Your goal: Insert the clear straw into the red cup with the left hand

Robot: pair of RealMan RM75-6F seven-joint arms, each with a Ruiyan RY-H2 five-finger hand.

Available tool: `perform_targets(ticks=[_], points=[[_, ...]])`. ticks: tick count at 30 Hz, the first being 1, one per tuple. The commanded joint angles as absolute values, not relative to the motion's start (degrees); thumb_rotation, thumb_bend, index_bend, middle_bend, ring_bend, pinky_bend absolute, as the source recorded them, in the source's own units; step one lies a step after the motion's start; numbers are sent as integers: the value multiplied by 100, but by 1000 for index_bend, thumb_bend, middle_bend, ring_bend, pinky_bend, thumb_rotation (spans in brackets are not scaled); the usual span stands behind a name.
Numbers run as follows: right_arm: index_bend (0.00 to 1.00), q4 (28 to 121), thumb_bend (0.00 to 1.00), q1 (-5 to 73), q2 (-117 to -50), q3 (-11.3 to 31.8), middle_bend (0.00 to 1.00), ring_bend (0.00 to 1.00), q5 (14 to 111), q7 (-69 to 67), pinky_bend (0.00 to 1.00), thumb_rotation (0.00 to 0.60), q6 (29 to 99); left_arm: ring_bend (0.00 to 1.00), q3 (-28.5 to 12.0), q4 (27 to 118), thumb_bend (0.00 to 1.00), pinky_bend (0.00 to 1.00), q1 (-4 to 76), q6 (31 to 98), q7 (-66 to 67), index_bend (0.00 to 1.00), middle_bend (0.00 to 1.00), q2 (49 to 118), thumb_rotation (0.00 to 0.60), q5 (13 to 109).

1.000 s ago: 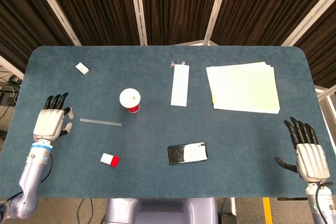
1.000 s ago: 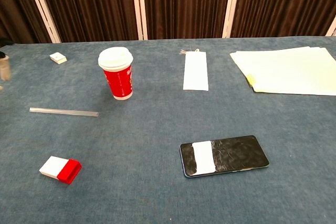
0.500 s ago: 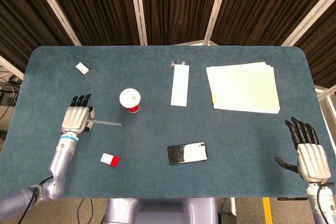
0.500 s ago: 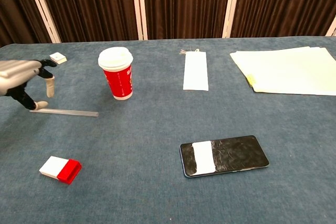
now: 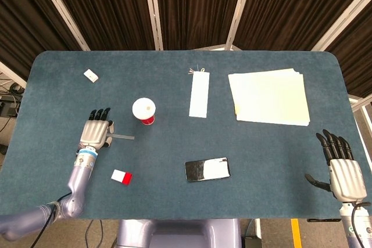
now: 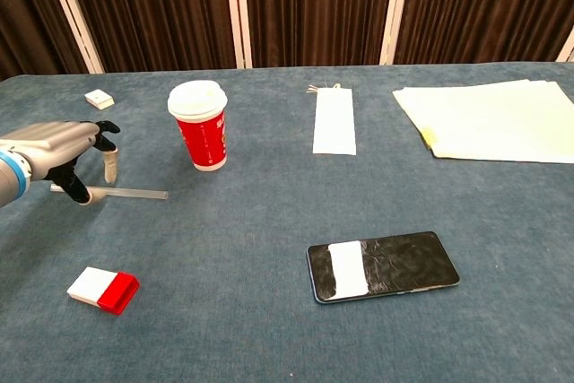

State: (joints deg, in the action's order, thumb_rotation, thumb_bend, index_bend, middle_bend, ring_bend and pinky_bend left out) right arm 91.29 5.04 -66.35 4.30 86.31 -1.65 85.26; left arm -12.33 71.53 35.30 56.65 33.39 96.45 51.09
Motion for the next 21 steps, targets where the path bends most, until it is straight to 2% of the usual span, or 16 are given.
perform_targets(ticks=[1, 15, 21], points=[[0, 9130, 125, 505, -6634, 430, 0, 0, 8629, -170, 0, 600, 8521, 0, -1207, 7099, 387, 0, 3578, 5652, 3418, 509, 12, 9690, 600, 5047], [0, 9146, 124, 500, -6629, 423, 0, 0, 8631, -177, 0, 600, 8519, 0, -1151, 6907, 388, 0, 3672, 5702, 3543, 532, 12, 9902, 600, 4908], [0, 9152, 125, 501, -6630, 425, 0, 0, 8623, -173, 0, 600, 8514, 0, -1145, 6885, 429, 0, 3683, 5716, 3543, 557, 15, 9950, 600, 4872]])
